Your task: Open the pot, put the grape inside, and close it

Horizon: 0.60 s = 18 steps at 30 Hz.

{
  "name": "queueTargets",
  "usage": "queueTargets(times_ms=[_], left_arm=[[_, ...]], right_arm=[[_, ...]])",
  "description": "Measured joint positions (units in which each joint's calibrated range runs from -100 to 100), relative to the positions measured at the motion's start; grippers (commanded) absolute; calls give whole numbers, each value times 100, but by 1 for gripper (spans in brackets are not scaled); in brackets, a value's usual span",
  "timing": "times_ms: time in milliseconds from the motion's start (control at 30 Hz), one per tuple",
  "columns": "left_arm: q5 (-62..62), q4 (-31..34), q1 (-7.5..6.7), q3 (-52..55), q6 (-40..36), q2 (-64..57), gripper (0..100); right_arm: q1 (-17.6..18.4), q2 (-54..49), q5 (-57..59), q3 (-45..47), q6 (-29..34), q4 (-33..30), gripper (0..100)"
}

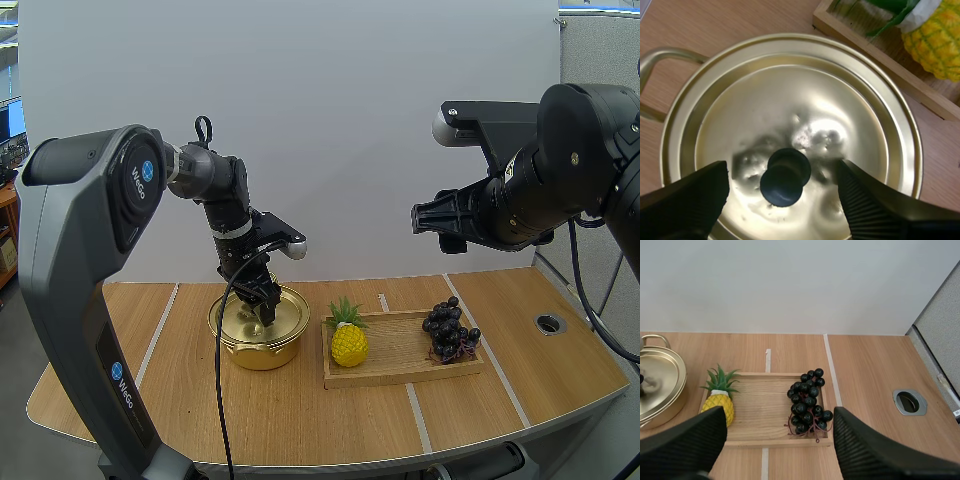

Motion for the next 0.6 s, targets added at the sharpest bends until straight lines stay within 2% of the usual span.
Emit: queueTargets(times_ms=[167, 200, 233, 400, 600], left_arm=[[0, 0, 0, 0, 0, 0, 100], [0, 0, 0, 0, 0, 0, 96], [0, 0, 0, 0, 0, 0, 84], [0, 0, 0, -10, -9, 0, 0], [0, -41, 0, -27, -18, -11, 0]], right_arm=[[0, 0, 0, 0, 0, 0, 100], [0, 0, 0, 0, 0, 0, 100], [0, 0, 0, 0, 0, 0, 100], [0, 0, 0, 0, 0, 0, 100], [0, 0, 0, 0, 0, 0, 100]])
